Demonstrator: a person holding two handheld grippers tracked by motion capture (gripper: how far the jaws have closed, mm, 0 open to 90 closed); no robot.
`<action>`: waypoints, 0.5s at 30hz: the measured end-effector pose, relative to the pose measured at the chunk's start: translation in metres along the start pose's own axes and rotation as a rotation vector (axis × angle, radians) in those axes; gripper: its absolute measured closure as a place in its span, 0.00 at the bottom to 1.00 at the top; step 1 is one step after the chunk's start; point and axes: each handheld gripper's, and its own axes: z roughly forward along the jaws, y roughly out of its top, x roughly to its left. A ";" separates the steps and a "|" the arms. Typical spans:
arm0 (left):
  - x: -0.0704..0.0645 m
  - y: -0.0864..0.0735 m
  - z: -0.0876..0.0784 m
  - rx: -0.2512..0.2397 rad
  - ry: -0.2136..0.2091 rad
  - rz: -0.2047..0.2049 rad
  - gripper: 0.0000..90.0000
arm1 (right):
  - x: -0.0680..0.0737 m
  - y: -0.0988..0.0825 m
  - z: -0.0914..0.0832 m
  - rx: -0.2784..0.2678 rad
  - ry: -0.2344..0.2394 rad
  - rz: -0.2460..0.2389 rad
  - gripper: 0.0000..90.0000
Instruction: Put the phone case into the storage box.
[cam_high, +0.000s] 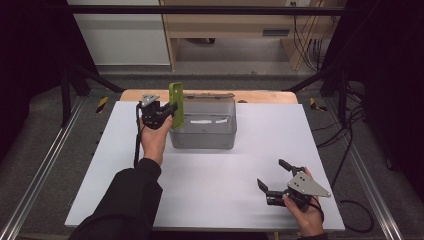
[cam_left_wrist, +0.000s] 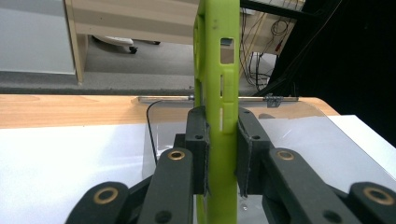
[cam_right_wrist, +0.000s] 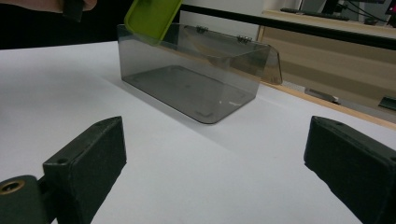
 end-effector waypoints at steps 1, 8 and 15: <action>0.000 0.000 0.000 0.001 0.001 0.001 0.86 | 0.000 0.000 0.000 0.001 0.002 0.000 0.06; -0.001 -0.001 0.000 0.010 0.016 0.006 0.86 | 0.000 0.000 0.001 0.006 -0.002 -0.001 0.06; -0.001 -0.001 0.000 0.015 0.034 0.031 0.86 | 0.001 0.000 0.002 0.015 0.002 -0.007 0.06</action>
